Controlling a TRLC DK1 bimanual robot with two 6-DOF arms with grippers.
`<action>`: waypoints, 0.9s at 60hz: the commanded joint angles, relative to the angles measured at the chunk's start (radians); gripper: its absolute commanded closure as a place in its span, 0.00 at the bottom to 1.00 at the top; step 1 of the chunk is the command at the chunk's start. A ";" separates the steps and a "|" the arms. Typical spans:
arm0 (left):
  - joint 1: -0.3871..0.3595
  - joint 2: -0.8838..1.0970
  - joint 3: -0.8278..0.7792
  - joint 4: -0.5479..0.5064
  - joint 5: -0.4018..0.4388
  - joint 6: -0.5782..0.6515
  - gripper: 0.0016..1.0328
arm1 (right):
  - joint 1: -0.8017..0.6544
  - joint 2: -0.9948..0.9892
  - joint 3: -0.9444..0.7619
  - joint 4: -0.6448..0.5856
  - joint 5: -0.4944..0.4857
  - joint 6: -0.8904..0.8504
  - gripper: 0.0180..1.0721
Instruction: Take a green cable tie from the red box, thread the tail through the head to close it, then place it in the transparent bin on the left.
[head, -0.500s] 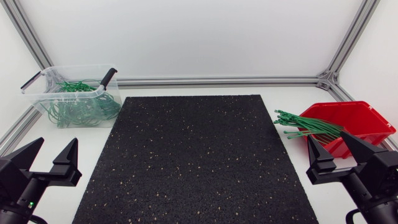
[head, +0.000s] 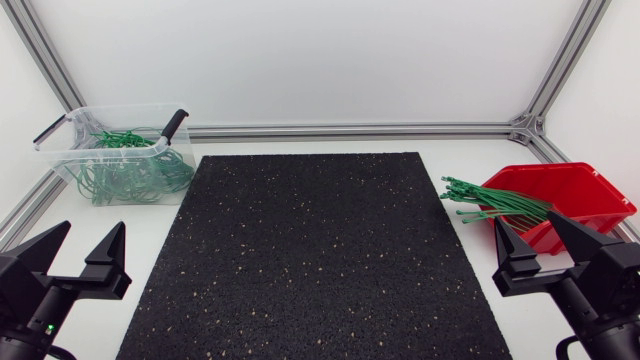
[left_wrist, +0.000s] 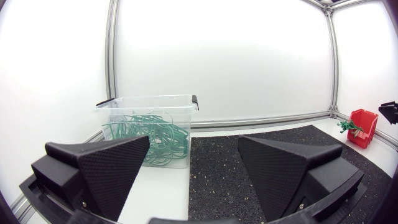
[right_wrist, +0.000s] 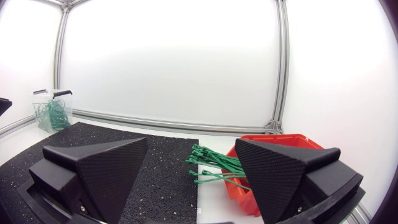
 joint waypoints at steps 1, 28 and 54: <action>-0.005 -0.007 -0.043 -0.010 0.000 -0.018 0.04 | -0.004 -0.011 -0.021 -0.005 0.007 -0.003 0.03; -0.008 -0.007 -0.043 -0.010 0.000 -0.018 0.04 | -0.011 0.081 0.186 -0.063 0.004 -0.017 0.03; -0.008 -0.007 -0.043 -0.010 -0.001 -0.018 0.04 | -0.245 0.590 0.593 -0.197 -0.200 -0.045 0.04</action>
